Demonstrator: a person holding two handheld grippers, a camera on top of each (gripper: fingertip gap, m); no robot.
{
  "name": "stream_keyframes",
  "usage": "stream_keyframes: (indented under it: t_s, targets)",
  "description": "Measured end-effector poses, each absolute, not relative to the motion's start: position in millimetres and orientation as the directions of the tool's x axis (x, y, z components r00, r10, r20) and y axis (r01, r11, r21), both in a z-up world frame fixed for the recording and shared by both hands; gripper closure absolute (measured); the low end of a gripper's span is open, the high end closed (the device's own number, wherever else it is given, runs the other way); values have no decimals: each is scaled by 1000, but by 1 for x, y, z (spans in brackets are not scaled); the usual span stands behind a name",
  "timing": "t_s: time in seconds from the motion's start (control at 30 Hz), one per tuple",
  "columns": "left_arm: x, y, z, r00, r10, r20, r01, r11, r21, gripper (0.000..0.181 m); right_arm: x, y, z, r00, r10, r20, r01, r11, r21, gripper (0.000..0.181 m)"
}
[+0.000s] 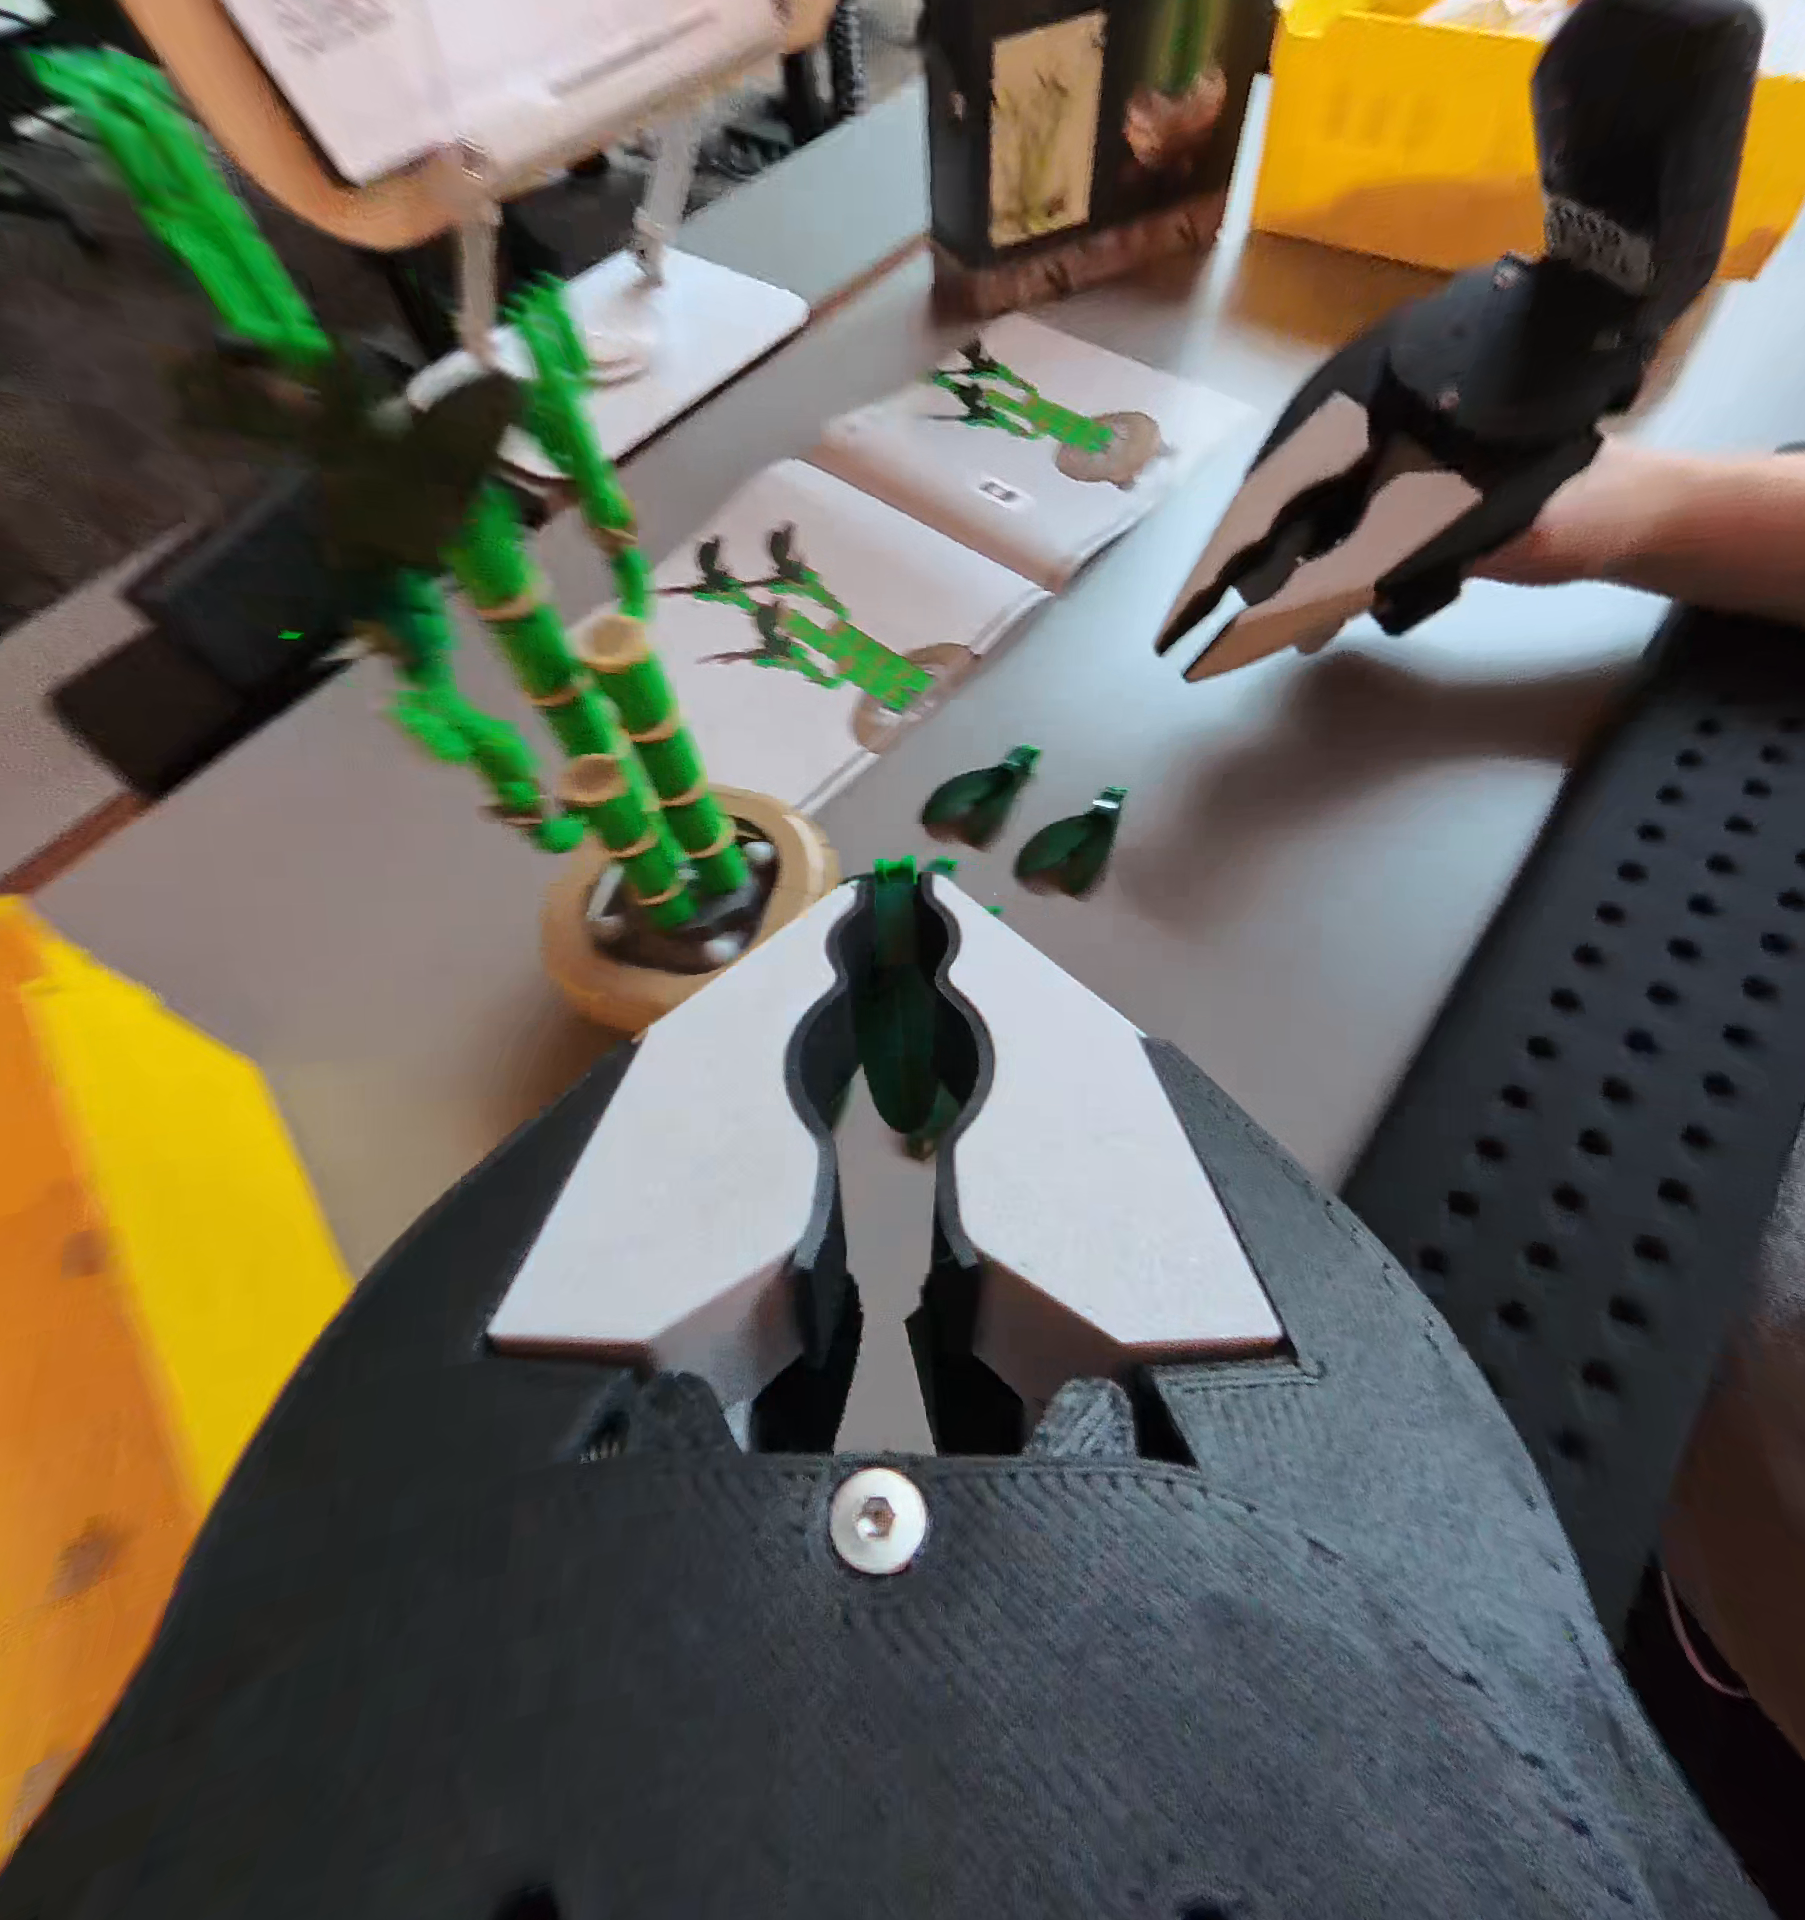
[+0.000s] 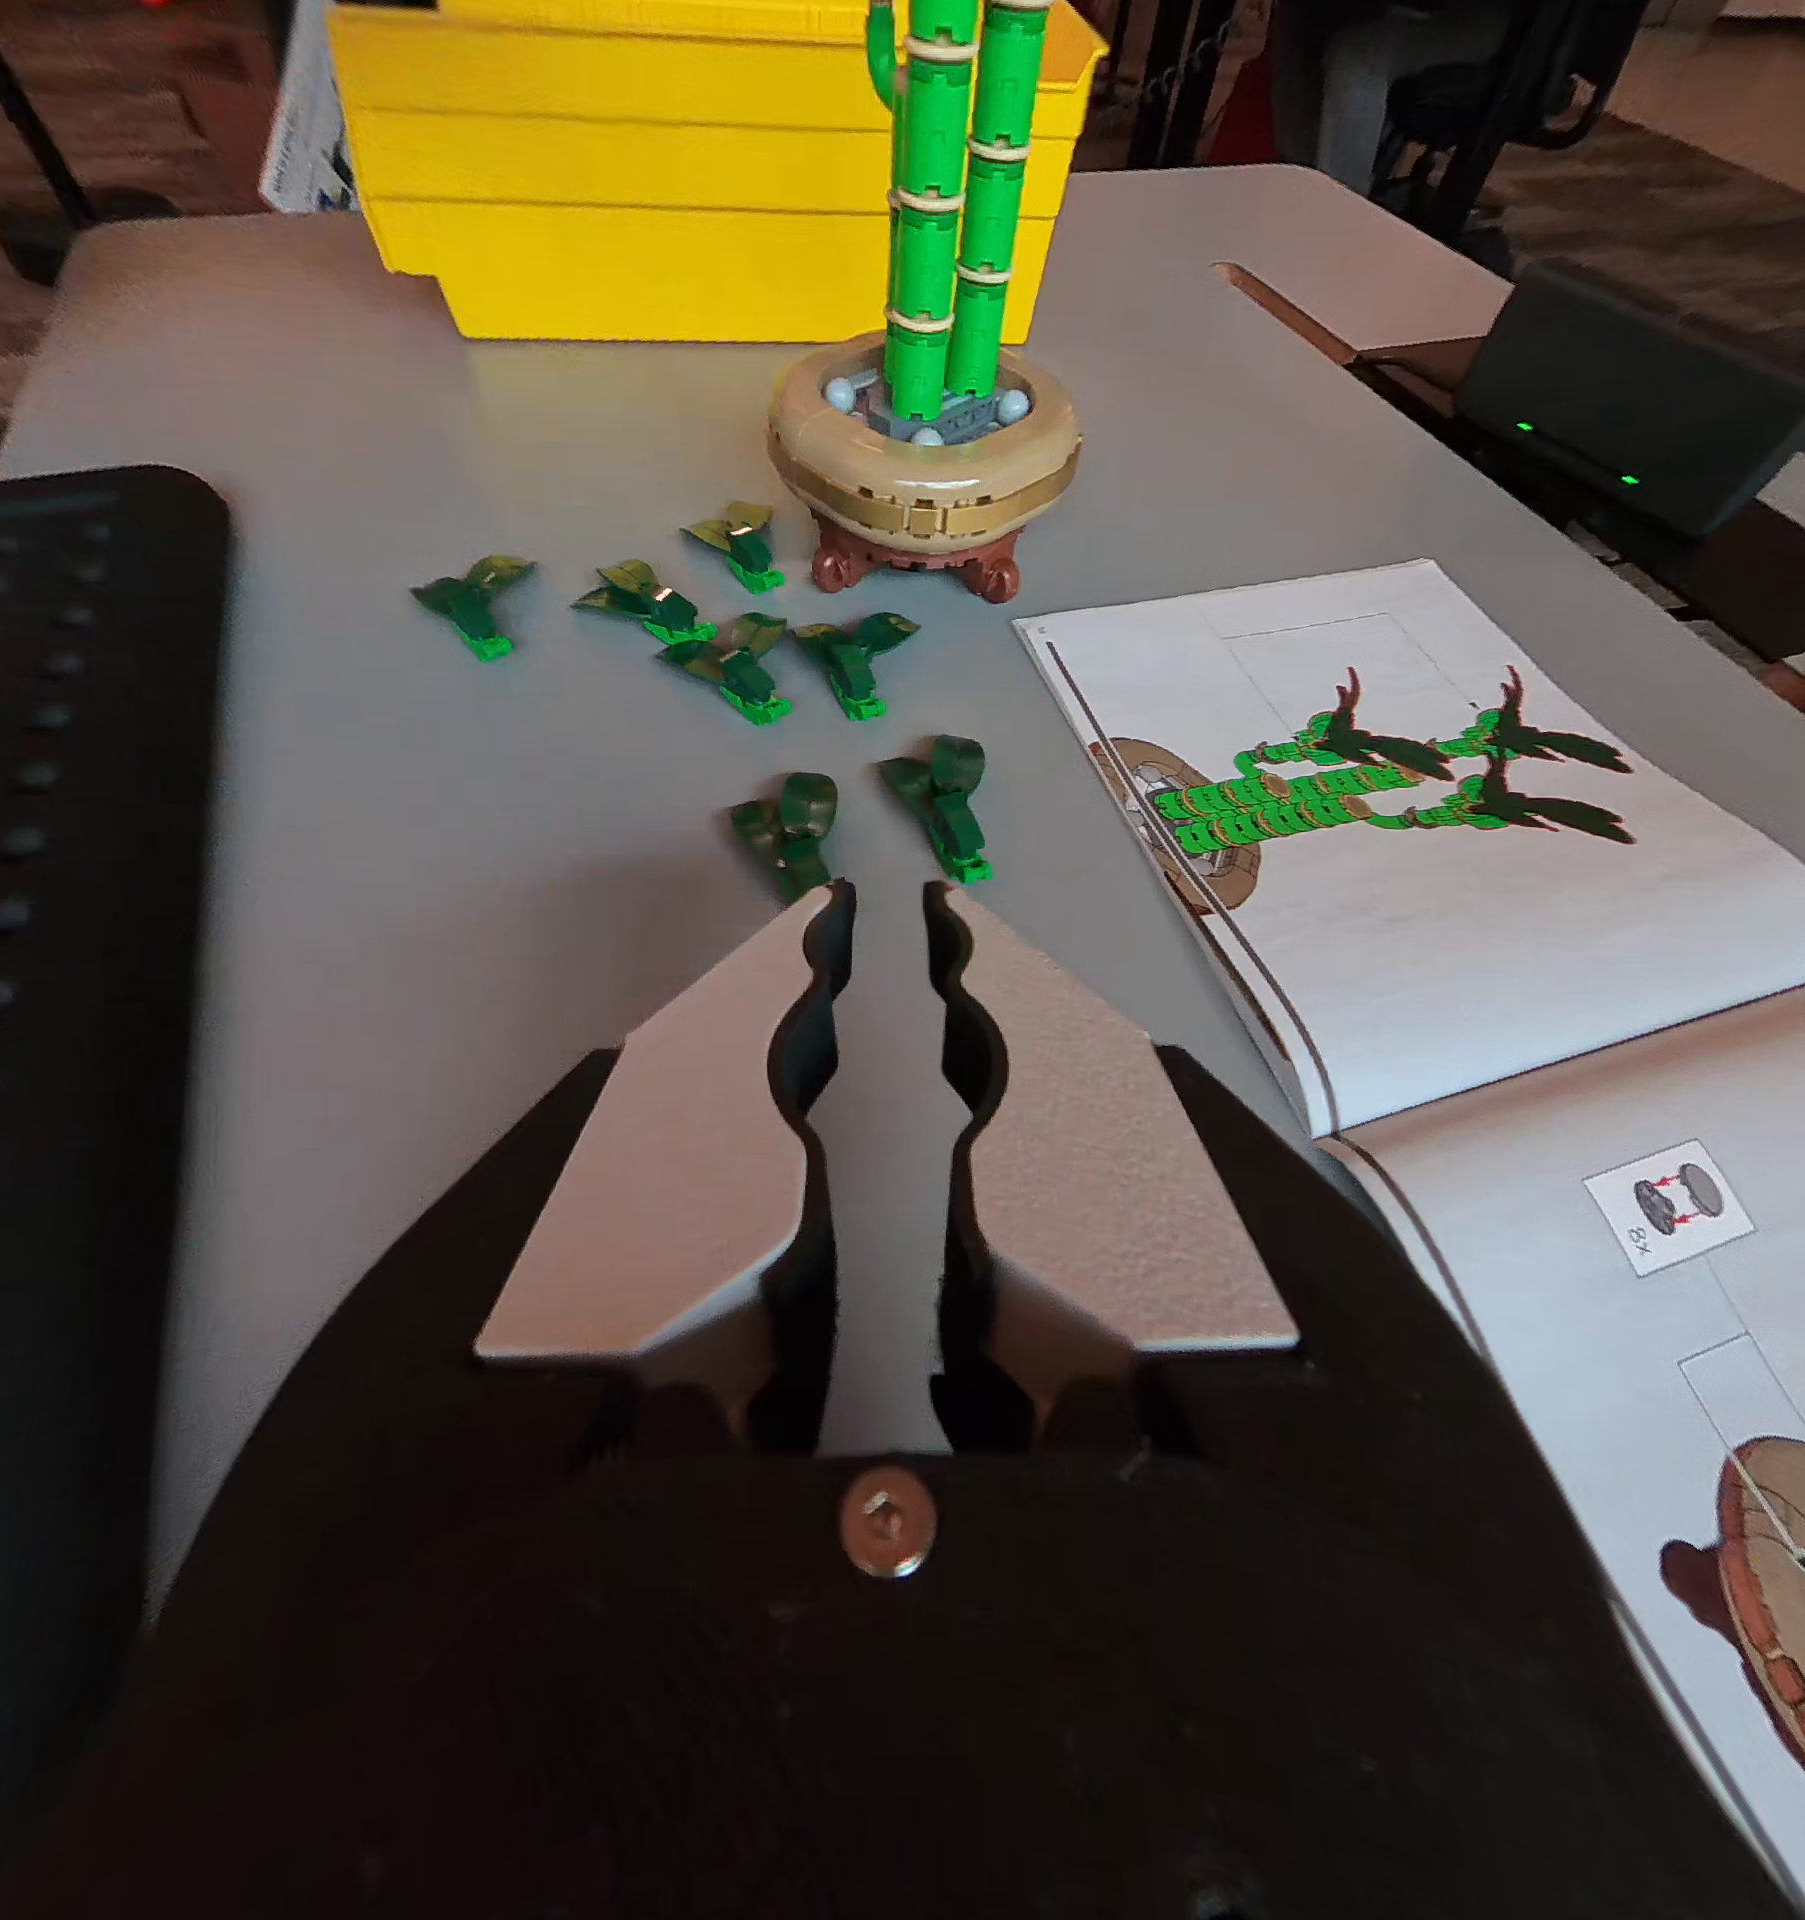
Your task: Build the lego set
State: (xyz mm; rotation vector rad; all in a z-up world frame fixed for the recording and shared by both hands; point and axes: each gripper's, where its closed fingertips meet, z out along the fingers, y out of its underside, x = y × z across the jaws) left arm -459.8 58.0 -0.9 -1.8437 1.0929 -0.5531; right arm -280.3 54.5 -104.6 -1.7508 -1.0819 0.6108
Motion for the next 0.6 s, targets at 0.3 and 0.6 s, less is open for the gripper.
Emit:
stream_keyframes:
  t_s: [0.3,0.6]
  targets:
    - [-505,114,63,493,-850,-186,-572,-156,-806,176,-347,66,-58,559,804,204,362,-16,-932,138]
    - [-500,146,40,456,-872,-177,-672,-207,-711,176,-463,108,15,605,687,402,296,275,-915,148]
